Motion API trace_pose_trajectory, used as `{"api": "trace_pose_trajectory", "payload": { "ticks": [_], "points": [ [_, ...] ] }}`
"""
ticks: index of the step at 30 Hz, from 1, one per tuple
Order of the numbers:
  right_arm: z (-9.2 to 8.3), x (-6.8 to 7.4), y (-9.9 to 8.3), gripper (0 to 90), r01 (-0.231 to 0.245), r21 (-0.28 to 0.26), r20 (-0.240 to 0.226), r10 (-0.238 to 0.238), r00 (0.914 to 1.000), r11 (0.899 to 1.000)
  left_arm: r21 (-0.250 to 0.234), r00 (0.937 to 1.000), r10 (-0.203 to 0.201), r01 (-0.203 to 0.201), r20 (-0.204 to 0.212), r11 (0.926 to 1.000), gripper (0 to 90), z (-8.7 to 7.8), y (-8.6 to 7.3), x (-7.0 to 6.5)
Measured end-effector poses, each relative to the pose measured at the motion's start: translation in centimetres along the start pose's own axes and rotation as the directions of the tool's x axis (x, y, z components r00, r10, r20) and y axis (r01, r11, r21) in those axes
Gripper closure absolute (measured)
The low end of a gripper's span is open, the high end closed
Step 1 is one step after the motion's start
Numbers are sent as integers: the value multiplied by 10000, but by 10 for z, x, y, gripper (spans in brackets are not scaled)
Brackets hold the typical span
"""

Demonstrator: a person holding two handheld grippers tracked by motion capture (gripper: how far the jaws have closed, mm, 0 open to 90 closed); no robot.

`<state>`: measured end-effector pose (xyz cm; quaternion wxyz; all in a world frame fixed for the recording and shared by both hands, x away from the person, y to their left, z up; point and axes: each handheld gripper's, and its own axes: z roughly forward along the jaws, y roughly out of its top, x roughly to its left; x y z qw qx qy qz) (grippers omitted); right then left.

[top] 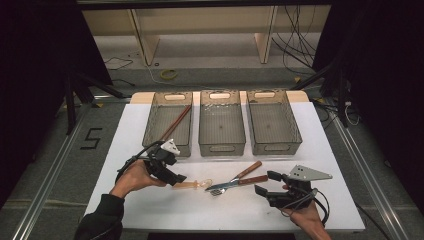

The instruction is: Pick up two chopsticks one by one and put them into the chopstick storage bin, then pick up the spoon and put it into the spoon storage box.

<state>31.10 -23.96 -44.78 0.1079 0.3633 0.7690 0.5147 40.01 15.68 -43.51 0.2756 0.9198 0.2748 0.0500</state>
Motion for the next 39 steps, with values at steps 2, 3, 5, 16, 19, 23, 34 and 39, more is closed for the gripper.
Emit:
{"api": "trace_pose_trajectory", "payload": {
  "ticks": [2,3,5,16,19,23,34,39],
  "points": [
    [0,0,0,271,9,1,2,-9,10000,10000,70,9999,117,-117,-5,9999,239,1,0,-1],
    [0,0,0,272,4,1,4,-4,10000,10000,26,10000,33,-33,-20,10000,235,3,0,-1],
    [0,0,0,271,-4,-9,2,4,10000,10000,142,9999,91,-91,-56,9999,227,5,0,-2],
    [0,1,0,271,66,5,-1,-66,10000,10000,726,9990,452,-450,-12,9963,228,18,-1,-8],
    [1,1,1,271,79,16,-18,-79,10000,10000,840,9985,542,-542,22,9950,235,20,-1,-9],
    [1,0,0,271,87,5,-31,-87,10000,10000,1031,9979,633,-647,169,9926,278,23,0,-11],
    [1,0,0,271,90,51,-41,-90,10000,9999,1309,9943,990,-1034,393,9860,384,29,0,-15],
    [2,1,1,271,94,83,-25,-93,10000,9999,1734,9897,1275,-1369,645,9753,472,36,-1,-16]
  ]
}}
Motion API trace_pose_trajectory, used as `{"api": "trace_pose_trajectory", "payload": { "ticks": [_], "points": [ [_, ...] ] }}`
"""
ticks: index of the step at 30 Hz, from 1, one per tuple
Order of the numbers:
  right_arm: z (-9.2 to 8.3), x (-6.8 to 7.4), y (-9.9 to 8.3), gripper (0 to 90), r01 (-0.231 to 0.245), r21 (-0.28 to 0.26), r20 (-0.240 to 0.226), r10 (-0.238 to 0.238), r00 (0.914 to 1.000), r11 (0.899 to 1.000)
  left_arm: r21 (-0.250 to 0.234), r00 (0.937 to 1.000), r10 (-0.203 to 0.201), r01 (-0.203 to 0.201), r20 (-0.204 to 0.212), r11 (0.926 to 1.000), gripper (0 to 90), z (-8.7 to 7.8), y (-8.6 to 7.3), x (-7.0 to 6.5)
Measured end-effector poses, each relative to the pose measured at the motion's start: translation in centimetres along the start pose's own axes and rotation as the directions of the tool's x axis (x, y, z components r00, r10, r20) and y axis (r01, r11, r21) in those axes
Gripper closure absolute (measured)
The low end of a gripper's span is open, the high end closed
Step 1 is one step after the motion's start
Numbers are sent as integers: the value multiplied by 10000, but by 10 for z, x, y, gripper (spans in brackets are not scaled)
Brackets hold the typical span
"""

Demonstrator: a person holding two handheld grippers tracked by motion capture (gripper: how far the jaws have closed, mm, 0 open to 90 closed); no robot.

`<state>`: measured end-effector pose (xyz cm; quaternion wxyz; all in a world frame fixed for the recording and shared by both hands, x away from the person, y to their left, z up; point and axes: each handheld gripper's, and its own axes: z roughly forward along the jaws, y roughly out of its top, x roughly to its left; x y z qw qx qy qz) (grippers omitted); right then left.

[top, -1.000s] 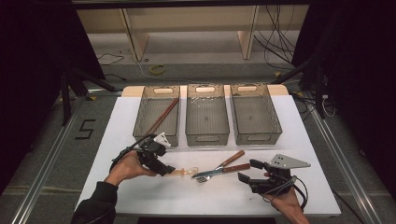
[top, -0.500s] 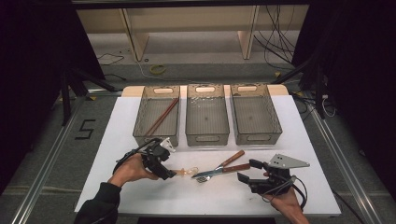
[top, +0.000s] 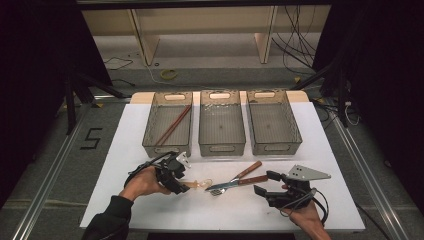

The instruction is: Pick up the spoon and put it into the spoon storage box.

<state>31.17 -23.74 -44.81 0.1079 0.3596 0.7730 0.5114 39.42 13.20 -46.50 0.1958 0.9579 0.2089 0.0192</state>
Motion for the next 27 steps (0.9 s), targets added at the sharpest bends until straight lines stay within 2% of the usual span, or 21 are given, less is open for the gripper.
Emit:
{"api": "trace_pose_trajectory", "payload": {
  "ticks": [1,2,3,7,9,15,20,25,27],
  "points": [
    [0,0,0,271,9,9,-4,-9,10000,10000,67,10000,25,-25,51,10000,486,1,0,0],
    [0,0,0,271,26,2,-12,-26,10000,10000,20,9999,-163,163,54,9999,496,3,0,0],
    [0,0,0,271,36,4,-16,-36,10000,10000,122,9999,-167,167,28,9998,510,5,0,0],
    [0,0,0,271,21,8,-12,-21,10000,10000,216,9997,-65,70,-243,9997,614,4,0,1],
    [0,0,0,272,42,17,-6,-42,10000,10000,187,9996,-24,30,-285,9998,634,4,0,0],
    [1,1,0,272,93,115,24,-93,10000,9999,116,9987,459,-456,-234,9989,718,4,-1,-1],
    [1,3,0,272,118,127,25,-118,9999,9999,93,9969,739,-737,-284,9972,737,4,-2,-3],
    [1,2,0,272,77,102,17,-77,10000,9999,-16,9974,671,-671,-263,9977,743,3,-2,-2],
    [1,1,0,272,99,83,17,-99,9999,9999,-147,9981,477,-483,-399,9987,744,2,-3,0]
  ]
}}
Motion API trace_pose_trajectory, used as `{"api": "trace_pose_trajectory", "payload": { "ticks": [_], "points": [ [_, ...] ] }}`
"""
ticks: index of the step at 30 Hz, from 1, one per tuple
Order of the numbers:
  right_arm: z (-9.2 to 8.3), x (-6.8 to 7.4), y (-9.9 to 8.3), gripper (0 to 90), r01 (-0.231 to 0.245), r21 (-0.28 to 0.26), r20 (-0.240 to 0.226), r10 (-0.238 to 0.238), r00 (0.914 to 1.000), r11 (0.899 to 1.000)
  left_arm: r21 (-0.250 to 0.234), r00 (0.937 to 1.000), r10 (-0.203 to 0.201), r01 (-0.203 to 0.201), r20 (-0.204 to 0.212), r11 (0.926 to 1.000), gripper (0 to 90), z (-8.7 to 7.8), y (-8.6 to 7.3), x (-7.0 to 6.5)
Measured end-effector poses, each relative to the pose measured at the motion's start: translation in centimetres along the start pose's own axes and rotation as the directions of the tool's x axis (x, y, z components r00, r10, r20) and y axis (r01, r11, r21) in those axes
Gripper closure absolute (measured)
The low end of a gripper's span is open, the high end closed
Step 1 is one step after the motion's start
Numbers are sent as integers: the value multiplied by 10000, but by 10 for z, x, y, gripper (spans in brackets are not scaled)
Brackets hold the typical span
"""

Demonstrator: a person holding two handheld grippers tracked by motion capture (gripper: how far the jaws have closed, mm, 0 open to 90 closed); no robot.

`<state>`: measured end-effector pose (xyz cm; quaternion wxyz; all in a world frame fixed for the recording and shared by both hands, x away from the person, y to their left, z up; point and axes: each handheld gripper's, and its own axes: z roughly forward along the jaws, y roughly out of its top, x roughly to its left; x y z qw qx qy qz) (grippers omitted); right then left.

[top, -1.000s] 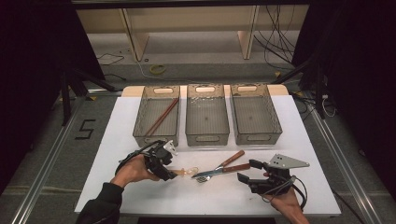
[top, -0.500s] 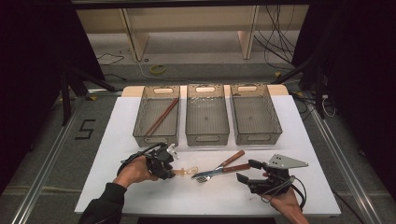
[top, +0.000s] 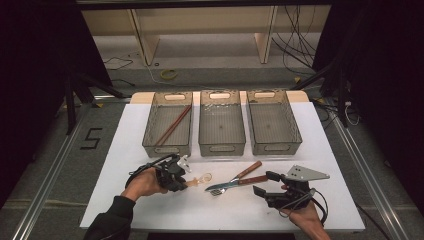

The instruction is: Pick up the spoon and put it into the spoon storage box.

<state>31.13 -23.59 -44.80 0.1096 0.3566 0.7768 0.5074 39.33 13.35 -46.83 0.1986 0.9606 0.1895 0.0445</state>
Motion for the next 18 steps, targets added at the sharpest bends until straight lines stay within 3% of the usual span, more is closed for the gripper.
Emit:
{"api": "trace_pose_trajectory", "payload": {
  "ticks": [3,6,11,15,18],
  "points": [
    [0,0,0,272,-27,22,4,27,10000,10000,-330,9997,-166,172,170,9993,745,-5,-2,4],
    [0,0,0,272,-55,-23,-6,55,10000,10000,-542,9994,-326,329,72,9980,746,-8,-2,5],
    [0,0,0,273,-48,-8,-13,48,10000,10000,-1282,9974,-682,709,252,9892,746,-14,1,4],
    [0,-1,0,272,-123,-32,-13,123,9999,9999,-2073,9952,-968,974,128,9734,746,-21,6,2],
    [0,-1,0,272,-123,-21,-1,123,9999,9999,-2714,9912,-1309,1316,208,9534,746,-25,8,4]
  ]
}}
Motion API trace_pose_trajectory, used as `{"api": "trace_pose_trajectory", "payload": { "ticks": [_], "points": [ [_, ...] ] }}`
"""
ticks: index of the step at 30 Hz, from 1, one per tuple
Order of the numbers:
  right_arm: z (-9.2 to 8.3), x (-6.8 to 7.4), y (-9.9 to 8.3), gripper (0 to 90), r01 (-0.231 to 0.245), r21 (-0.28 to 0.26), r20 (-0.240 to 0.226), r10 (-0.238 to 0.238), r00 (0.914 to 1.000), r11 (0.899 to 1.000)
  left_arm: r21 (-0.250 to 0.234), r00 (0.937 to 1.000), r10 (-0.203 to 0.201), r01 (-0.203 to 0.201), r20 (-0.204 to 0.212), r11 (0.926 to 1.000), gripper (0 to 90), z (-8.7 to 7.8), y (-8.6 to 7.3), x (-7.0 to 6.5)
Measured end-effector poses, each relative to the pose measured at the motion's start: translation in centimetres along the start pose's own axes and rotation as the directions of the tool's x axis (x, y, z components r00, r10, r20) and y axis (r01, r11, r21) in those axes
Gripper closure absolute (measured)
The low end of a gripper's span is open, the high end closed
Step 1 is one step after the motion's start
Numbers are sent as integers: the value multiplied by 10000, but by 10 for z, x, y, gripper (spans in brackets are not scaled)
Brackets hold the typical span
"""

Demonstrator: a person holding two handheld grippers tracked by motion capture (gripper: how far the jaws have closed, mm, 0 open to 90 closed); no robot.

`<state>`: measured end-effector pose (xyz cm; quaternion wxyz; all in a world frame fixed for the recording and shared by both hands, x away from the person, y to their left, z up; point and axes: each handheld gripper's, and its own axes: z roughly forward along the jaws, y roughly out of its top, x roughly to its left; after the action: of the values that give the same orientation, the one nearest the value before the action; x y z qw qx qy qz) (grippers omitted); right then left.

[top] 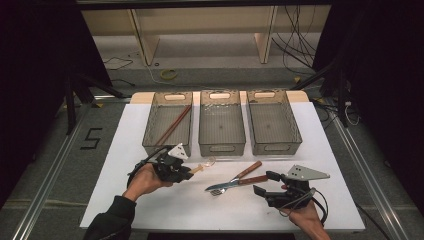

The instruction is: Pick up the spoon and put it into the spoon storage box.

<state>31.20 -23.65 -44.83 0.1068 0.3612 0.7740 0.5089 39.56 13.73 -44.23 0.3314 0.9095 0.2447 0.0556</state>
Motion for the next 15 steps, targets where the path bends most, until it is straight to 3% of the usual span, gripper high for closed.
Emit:
{"api": "trace_pose_trajectory", "payload": {
  "ticks": [8,15],
  "points": [
    [-2,-1,-1,272,-119,-24,45,119,9999,9999,-626,9986,-468,451,-264,9970,746,-3,5,3],
    [-1,-2,-1,272,-186,4,75,186,9998,9998,-953,9980,-597,574,-211,9938,745,-6,16,4]
  ]
}}
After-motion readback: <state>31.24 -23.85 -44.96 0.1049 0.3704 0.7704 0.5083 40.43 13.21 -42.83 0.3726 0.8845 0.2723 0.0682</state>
